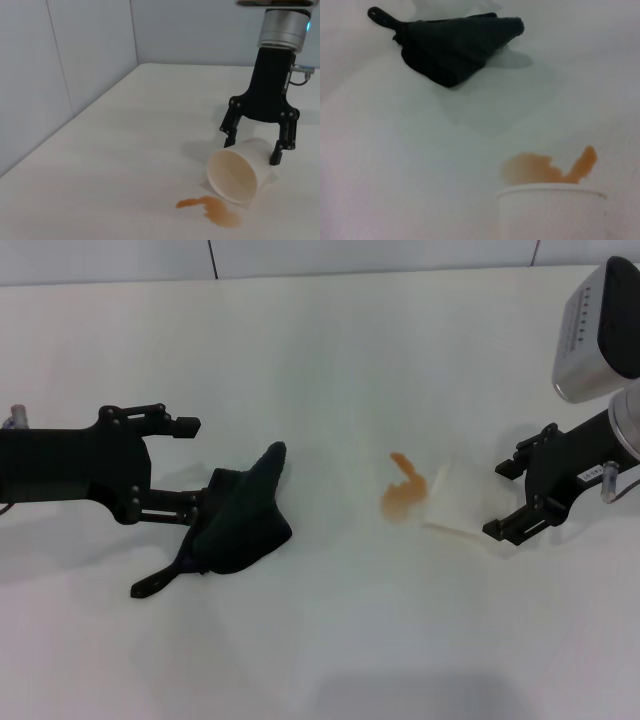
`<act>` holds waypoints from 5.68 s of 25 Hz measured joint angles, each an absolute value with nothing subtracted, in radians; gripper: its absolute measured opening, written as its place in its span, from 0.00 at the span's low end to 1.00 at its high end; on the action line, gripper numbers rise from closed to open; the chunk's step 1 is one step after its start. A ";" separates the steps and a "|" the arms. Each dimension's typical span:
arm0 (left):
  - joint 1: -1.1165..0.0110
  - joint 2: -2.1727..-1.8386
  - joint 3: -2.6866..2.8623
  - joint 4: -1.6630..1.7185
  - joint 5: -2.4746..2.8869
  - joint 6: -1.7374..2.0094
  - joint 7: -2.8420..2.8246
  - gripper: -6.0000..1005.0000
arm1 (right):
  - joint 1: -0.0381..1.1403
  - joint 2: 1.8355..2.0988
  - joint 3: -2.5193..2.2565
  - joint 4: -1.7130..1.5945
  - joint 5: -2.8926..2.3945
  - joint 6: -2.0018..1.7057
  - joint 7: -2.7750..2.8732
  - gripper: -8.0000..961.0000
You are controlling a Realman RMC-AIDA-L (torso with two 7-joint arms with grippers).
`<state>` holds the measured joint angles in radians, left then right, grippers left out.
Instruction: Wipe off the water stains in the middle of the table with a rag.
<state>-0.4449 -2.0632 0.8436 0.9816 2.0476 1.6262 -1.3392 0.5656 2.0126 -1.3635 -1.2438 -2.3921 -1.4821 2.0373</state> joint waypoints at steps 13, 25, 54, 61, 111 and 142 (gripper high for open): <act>-0.445 -2.063 0.844 0.982 2.048 1.626 -1.338 0.86 | 0.569 2.013 -1.389 -1.242 -2.415 -1.461 2.085 0.86; -0.445 -2.063 0.842 0.984 2.047 1.624 -1.338 0.86 | 0.566 2.012 -1.390 -1.249 -2.418 -1.456 2.102 0.81; -0.445 -2.065 0.828 0.988 2.025 1.627 -1.328 0.86 | 0.353 2.010 -1.262 -1.120 -1.991 -1.248 1.808 0.70; -0.444 -2.065 0.831 0.988 2.025 1.632 -1.334 0.86 | 0.331 2.010 -1.259 -0.991 -1.834 -1.166 1.631 0.70; -0.443 -2.074 0.828 0.988 2.023 1.631 -1.339 0.86 | 0.304 2.011 -1.197 -0.531 -1.371 -1.170 1.028 0.70; -0.445 -2.074 0.831 1.014 2.023 1.634 -1.351 0.86 | 0.282 2.005 -1.201 -0.528 -1.382 -1.168 1.076 0.72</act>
<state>-0.4449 -2.0739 0.8311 1.0142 2.0232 1.6342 -1.3515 0.2822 2.0050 -1.2014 -0.5279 -1.3816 -1.1682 1.0765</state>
